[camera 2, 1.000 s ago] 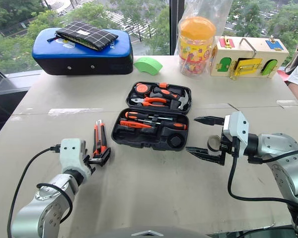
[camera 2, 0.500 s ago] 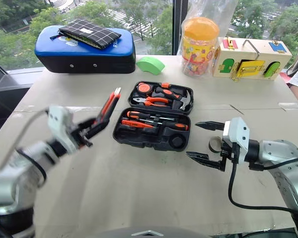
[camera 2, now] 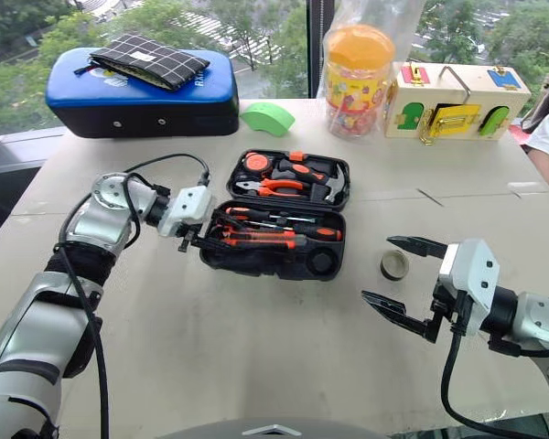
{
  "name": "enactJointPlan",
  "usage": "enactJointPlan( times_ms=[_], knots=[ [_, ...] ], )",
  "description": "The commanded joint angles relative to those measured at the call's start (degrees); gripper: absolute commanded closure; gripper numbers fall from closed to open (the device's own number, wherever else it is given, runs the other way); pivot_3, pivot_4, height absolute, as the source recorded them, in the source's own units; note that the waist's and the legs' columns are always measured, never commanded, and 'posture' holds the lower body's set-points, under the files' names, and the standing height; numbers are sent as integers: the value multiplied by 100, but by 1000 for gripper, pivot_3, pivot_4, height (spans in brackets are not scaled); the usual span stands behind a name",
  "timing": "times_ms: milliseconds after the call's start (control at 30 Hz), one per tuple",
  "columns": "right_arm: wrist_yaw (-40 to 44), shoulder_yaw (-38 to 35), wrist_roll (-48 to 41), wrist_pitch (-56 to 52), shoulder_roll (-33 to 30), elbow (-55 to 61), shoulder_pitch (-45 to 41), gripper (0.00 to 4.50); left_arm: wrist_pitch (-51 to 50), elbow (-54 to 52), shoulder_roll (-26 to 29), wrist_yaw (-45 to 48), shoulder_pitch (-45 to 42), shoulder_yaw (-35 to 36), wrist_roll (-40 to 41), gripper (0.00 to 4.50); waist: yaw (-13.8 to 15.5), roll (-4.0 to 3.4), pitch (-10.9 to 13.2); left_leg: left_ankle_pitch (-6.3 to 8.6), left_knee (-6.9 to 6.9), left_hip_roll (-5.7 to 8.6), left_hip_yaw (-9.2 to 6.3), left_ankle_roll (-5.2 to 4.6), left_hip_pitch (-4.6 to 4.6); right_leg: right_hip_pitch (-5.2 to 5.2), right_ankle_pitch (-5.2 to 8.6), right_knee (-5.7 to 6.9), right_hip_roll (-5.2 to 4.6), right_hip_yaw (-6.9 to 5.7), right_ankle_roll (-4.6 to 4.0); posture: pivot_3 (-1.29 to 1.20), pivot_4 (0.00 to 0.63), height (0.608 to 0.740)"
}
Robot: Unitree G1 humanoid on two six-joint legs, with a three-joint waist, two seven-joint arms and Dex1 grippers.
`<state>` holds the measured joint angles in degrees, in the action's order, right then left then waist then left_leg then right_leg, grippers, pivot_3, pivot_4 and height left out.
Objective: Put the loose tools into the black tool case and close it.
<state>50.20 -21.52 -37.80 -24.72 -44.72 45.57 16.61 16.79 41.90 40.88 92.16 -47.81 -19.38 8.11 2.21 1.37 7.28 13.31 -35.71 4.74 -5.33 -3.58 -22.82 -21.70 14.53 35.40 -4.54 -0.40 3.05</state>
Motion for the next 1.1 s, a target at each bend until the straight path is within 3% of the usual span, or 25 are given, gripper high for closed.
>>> enactJointPlan(
  times_ms=[33, 200, 267, 300, 433, 500, 567, 633, 700, 767, 800, 833, 900, 967, 1000, 1100],
  knots=[
    [-131, -283, -114, 5, -16, 323, 109, 0, 339, 133, 36, 34, -224, -271, 143, 2839, -3, 2, 0, 0, -2, 0, -1, 0, 0, 0, 0, 2, 0, -1, 0, 0, 150, 740],
    [-235, -369, -125, 21, 10, 415, 291, 0, 383, -89, 282, 34, -68, -624, 317, 2839, 3, 5, -2, 0, -15, 0, -1, -1, 1, 5, 1, 8, -1, -2, 1, 0, 150, 740],
    [-249, -363, -127, 39, 9, 415, 317, 0, 442, -162, 363, 34, -27, -669, 414, 1776, -4, 6, -1, 0, -20, 0, -1, -1, 1, 5, 1, 11, -1, -1, 1, 0, 150, 740],
    [-248, -352, -123, 47, 11, 404, 321, 0, 356, -218, 416, 34, -15, -692, 460, 1579, -5, 5, -1, 0, -22, 0, -1, -1, 0, 4, 1, 15, -1, -1, 1, 0, 150, 740],
    [-224, -234, -102, 80, 6, 332, 251, 0, 34, -202, 386, 34, -72, -359, 506, 28, -14, 6, -2, 0, -23, -1, -1, -1, 1, 3, 1, 19, 0, -3, 2, 0, 150, 740],
    [-213, -188, -87, 90, 3, 302, 208, 0, -171, -229, 366, 34, -103, -125, 601, 28, -15, 5, 0, 0, -23, -1, -2, -2, 2, 3, 1, 21, 2, -4, 2, 0, 150, 740],
    [-194, -119, -64, 108, 8, 255, 155, 0, -1204, -659, 491, 34, -68, 44, 1186, 28, -11, 6, 0, -1, -25, -1, -4, -2, 2, 4, 1, 22, 2, -7, 3, 0, 150, 740],
    [-181, -19, -19, 132, 14, 200, 85, 0, -2477, -1305, 666, 34, 62, 217, 1824, 608, -27, 12, 6, -1, -30, -1, -5, -2, 0, 4, 1, 25, 3, -8, 4, 0, 150, 740],
    [-200, 51, -1, 146, 21, 164, 13, 0, -3072, -1753, 697, -10, 279, 432, 1997, 1228, -53, 8, 7, 0, -35, -1, -7, -2, -1, 5, 2, 29, 4, -10, 4, 0, 150, 740],
    [-212, 90, 1, 153, 23, 150, -24, 0, -3322, -2113, 632, -278, 579, 634, 1973, 2063, -58, 0, 5, -1, -36, -1, -8, -2, 1, 9, 2, 29, 4, -10, 4, 0, 150, 740],
    [-213, 107, 7, 156, 25, 149, -29, 0, -3469, -2320, 571, -530, 742, 721, 1945, 2115, -66, -3, 4, -1, -36, 0, -7, -2, 4, 10, 2, 29, 4, -9, 4, 0, 150, 740],
    [-215, 121, 12, 156, 27, 154, -30, 0, -3595, -2521, 514, -777, 899, 788, 1883, 2790, -68, -2, 4, -1, -36, 0, -7, -2, 7, 11, 2, 31, 3, -8, 4, 0, 150, 740],
    [-239, 182, 44, 148, 31, 143, -66, 0, -3566, -2847, 402, -1248, 1320, 698, 1512, 3333, -65, -1, 4, -1, -36, -1, -11, -1, 7, 11, 2, 35, 4, -9, 3, 0, 150, 740],
    [-262, 244, 76, 135, 33, 124, -103, 0, -3419, -2951, 316, -1544, 1601, 575, 1151, 4257, -63, 0, 3, -1, -36, -1, -11, 0, 7, 10, 2, 36, 4, -8, 2, 0, 150, 740],
    [-279, 293, 106, 121, 34, 111, -113, 0, -3404, -2885, 286, -1750, 1696, 472, 892, 4439, -57, -1, 4, -1, -36, -1, -11, 0, 7, 10, 2, 36, 3, -7, 2, 0, 150, 740],
    [-318, 413, 158, 72, 30, 130, -102, 0, -3122, -2691, 373, -1968, 1987, 157, 204, 4439, 1, -2, -15, 0, -36, -1, -11, 2, 8, 11, 6, 36, 2, -7, -6, 0, 150, 740]
  ],
)
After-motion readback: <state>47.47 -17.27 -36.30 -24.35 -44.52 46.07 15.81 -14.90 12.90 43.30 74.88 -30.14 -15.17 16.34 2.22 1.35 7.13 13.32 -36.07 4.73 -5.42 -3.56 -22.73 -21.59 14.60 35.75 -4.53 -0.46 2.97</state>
